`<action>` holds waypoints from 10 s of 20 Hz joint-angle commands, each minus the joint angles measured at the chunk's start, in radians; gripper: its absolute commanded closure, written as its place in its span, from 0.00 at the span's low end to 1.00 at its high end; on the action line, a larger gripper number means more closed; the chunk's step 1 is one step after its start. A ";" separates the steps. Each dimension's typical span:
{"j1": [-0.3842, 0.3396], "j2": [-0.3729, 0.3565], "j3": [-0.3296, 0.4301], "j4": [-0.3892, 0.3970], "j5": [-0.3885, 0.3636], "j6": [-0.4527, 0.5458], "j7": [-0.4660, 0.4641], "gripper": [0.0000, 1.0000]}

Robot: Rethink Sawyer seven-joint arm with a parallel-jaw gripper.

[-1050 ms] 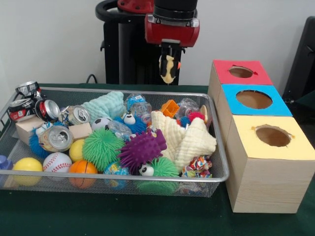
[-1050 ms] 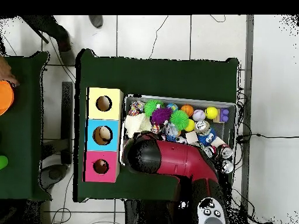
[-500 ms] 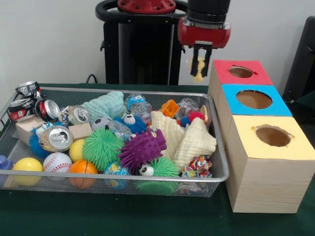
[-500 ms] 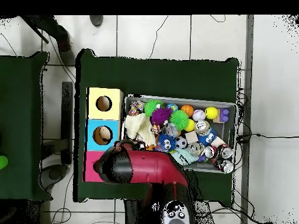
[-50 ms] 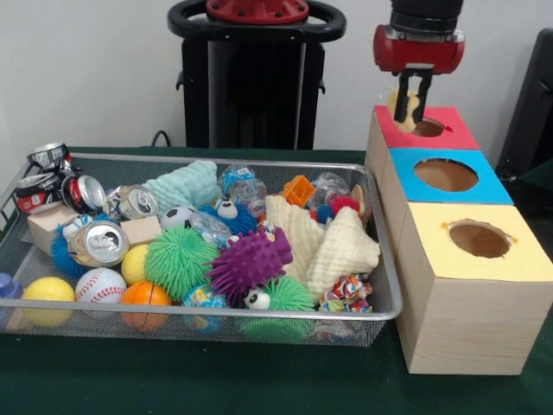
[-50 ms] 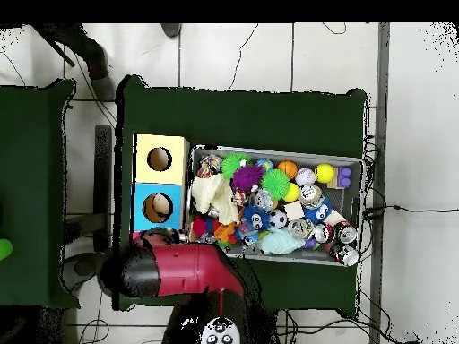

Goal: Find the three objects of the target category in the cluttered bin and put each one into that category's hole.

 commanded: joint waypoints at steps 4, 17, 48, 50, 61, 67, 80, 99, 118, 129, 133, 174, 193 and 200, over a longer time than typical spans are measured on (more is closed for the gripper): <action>0.027 -0.005 0.013 0.086 0.080 -0.049 0.253 1.00; -0.094 0.024 0.073 0.138 0.057 -0.157 0.163 1.00; 0.070 0.075 -0.150 0.019 0.033 -0.057 0.161 1.00; 0.078 0.080 -0.148 0.012 0.039 -0.053 0.168 1.00; 0.057 0.058 -0.038 0.053 0.101 -0.079 0.178 1.00; 0.054 0.055 -0.009 0.067 0.118 -0.083 0.180 1.00; 0.120 0.088 -0.033 0.047 0.146 -0.102 0.224 1.00; 0.224 0.133 -0.088 -0.004 0.200 -0.082 0.259 1.00; 0.176 0.104 -0.067 0.016 0.229 -0.043 0.196 1.00; -0.017 0.072 0.025 0.087 0.148 -0.099 0.076 1.00; -0.068 0.062 0.038 0.088 0.118 -0.084 0.047 1.00; -0.315 0.026 0.142 -0.003 -0.001 0.077 -0.017 0.00; -0.318 0.133 0.049 -0.148 -0.136 0.123 0.031 0.00; -0.262 0.250 -0.019 -0.223 -0.160 0.061 0.101 0.00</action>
